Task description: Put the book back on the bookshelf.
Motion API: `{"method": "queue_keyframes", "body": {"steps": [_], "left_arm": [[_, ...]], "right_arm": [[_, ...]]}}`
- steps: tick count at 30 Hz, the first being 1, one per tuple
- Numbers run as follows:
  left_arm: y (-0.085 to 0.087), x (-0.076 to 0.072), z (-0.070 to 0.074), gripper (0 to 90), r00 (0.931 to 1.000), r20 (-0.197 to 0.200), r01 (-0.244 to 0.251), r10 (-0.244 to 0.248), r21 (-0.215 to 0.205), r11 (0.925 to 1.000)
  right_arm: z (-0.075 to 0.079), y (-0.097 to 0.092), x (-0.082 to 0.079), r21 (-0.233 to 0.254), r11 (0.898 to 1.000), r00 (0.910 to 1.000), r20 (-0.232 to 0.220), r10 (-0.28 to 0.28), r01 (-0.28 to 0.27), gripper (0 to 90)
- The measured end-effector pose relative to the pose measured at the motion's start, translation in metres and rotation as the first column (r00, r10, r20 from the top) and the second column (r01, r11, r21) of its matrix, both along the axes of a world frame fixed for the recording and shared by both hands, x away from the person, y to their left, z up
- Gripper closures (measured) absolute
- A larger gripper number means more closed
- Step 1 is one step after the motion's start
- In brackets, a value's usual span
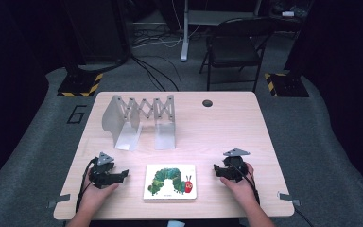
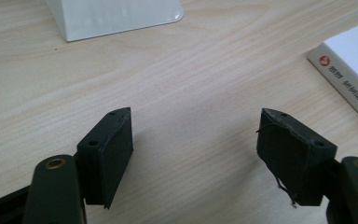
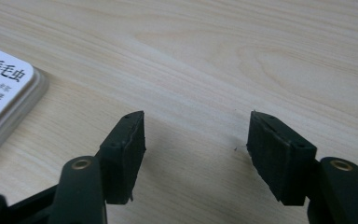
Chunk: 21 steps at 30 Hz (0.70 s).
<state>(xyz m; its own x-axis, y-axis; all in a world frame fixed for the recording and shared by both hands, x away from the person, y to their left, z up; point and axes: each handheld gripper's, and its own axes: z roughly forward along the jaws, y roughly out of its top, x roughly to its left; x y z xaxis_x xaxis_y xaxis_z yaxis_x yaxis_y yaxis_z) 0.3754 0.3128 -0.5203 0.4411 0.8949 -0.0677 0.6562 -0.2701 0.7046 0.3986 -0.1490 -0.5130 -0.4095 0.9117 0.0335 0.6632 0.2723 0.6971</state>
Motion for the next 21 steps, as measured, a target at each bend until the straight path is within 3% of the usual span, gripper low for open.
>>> {"method": "queue_keyframes", "body": {"steps": [3, 6, 18, 21], "left_arm": [[-0.001, -0.002, 0.003, 28.8, 0.9996, -0.023, 0.019, -0.019, 0.007, 0.9998], [-0.004, -0.004, 0.004, 29.8, 0.9998, -0.004, 0.017, -0.017, 0.003, 0.9999], [-0.016, -0.014, 0.013, 30.5, 0.9984, -0.001, 0.056, -0.056, 0.008, 0.9984], [-0.019, -0.018, 0.016, 32.5, 0.9982, -0.024, 0.054, -0.054, -0.029, 0.9981]], "right_arm": [[0.004, 0.002, -0.002, 0.021, 1.0, 1.0, -0.004, 0.005, -0.005, 40.7], [0.007, 0.005, -0.003, 0.028, 0.999, 0.9998, 0.0, 0.021, -0.021, 42.6], [0.01, 0.012, -0.008, 0.054, 0.998, 0.9984, -0.042, 0.038, -0.036, 43.0], [0.013, 0.014, -0.01, 0.074, 0.997, 0.9979, -0.053, 0.037, -0.033, 43.0]]}}
